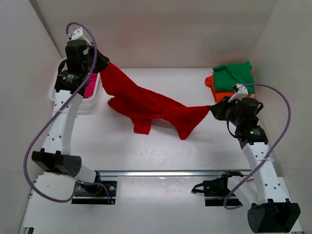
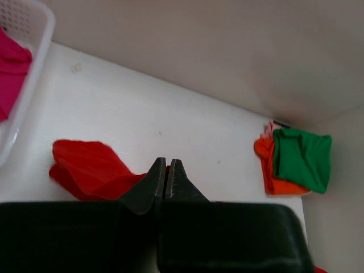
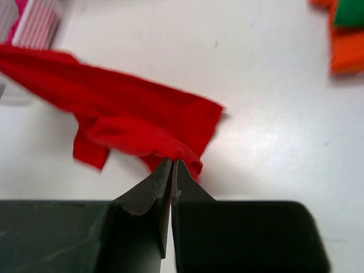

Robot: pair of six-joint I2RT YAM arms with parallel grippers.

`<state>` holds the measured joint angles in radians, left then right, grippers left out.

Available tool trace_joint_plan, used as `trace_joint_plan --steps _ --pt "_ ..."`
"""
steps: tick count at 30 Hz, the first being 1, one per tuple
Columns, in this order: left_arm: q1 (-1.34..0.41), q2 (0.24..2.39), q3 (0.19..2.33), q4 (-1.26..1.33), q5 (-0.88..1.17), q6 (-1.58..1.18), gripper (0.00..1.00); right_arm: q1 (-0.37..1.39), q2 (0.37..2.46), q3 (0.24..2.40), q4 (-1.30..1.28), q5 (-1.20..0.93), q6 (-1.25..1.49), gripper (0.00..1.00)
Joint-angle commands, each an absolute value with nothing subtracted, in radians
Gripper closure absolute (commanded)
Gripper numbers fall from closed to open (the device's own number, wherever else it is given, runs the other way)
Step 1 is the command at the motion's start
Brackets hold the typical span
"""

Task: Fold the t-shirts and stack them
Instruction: Flatten out the tshirt

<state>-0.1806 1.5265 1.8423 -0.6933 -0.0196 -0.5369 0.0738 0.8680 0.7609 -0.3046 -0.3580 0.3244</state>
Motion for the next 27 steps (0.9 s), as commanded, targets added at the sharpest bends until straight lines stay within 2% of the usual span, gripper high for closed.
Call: trace_joint_plan --steps 1,5,11,13,16,18,21,24,26,27 --pt "-0.156 1.382 1.856 -0.607 -0.074 -0.545 1.00 0.002 0.847 0.879 -0.322 -0.347 0.249 1.00" --pt "-0.138 1.312 1.892 -0.658 -0.075 -0.519 1.00 -0.042 0.850 0.922 -0.377 -0.380 0.229 1.00" --pt "-0.149 1.238 1.749 -0.660 -0.028 -0.541 1.00 0.165 0.856 0.873 -0.507 -0.415 0.296 1.00" --pt "-0.150 1.215 1.703 -0.635 -0.015 -0.546 1.00 0.253 0.830 0.757 -0.580 -0.451 0.374 1.00" --pt "-0.144 1.181 1.632 -0.614 -0.011 -0.560 1.00 0.482 0.726 0.597 -0.665 -0.404 0.507 1.00" --pt "-0.144 1.196 1.638 -0.636 0.000 -0.560 1.00 0.541 0.671 0.534 -0.727 -0.385 0.566 1.00" --pt "-0.143 1.215 1.655 -0.679 0.008 -0.554 1.00 0.487 0.686 0.471 -0.794 -0.515 0.519 0.99" --pt "-0.143 1.206 1.634 -0.738 0.031 -0.564 1.00 0.385 0.764 0.500 -0.808 -0.551 0.420 0.88" --pt "-0.135 1.192 1.631 -0.782 0.002 -0.558 1.00 0.344 0.828 0.581 -0.770 -0.532 0.339 0.74" --pt "-0.132 1.174 1.618 -0.805 0.002 -0.552 1.00 0.335 0.892 0.598 -0.753 -0.517 0.324 0.70"
